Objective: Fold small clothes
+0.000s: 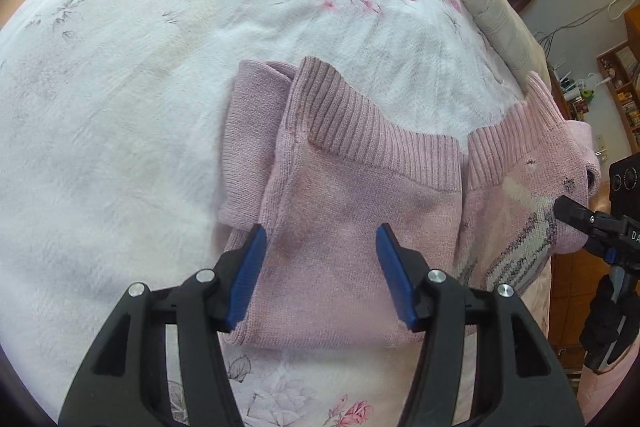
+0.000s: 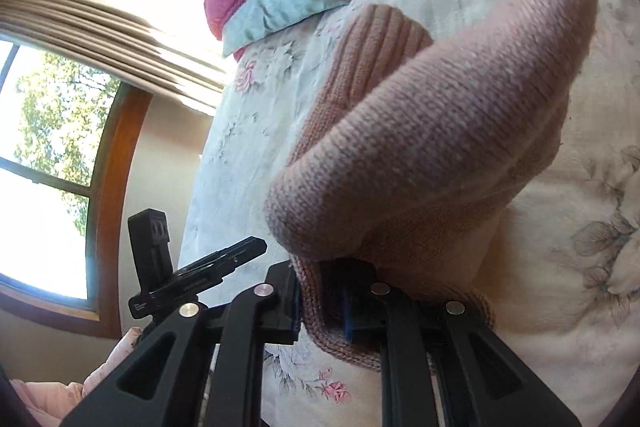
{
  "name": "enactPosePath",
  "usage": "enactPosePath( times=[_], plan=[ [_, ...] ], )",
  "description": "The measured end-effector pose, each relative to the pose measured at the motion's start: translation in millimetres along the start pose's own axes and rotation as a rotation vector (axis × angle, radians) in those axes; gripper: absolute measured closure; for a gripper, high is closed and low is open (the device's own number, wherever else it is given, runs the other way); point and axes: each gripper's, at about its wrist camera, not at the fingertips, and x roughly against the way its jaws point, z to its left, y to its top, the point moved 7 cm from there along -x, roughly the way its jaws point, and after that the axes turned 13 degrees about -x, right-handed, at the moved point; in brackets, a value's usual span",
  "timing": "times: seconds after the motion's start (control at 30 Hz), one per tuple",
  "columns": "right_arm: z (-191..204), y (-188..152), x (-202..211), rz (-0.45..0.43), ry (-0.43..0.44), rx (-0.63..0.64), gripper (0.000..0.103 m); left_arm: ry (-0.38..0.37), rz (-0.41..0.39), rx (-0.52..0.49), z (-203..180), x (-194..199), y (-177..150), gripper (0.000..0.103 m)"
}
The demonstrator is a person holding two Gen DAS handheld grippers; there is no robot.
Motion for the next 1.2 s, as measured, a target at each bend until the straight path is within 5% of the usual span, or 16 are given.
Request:
enactPosePath(
  times=[0.13, 0.43, 0.57, 0.9, 1.0, 1.2],
  plan=[
    [20.6, -9.5, -52.9, 0.083, -0.066, 0.051, 0.088, -0.008, -0.012, 0.043, 16.8, 7.6, -3.7, 0.046],
    [-1.9, -11.9, -122.6, 0.159, -0.205, 0.012, 0.081, -0.065, -0.022, 0.088, 27.2, 7.3, -5.9, 0.046],
    [12.8, -11.1, -113.1, 0.155, -0.193, 0.051, 0.056, -0.114, -0.017, 0.104, 18.7, -0.9, -1.2, 0.046],
    [27.2, -3.7, -3.3, -0.068, -0.159, 0.125, 0.026, -0.264, -0.031, 0.131, -17.5, -20.5, 27.4, 0.043],
    [-4.8, -16.8, -6.0, -0.038, -0.209, 0.126, 0.026, -0.28, -0.014, 0.138, -22.1, -28.9, 32.8, 0.043],
    [-41.4, -34.2, -37.7, 0.003, -0.168, 0.057, 0.031, -0.311, 0.0, 0.149, -30.0, -36.6, 39.2, 0.042]
  ],
)
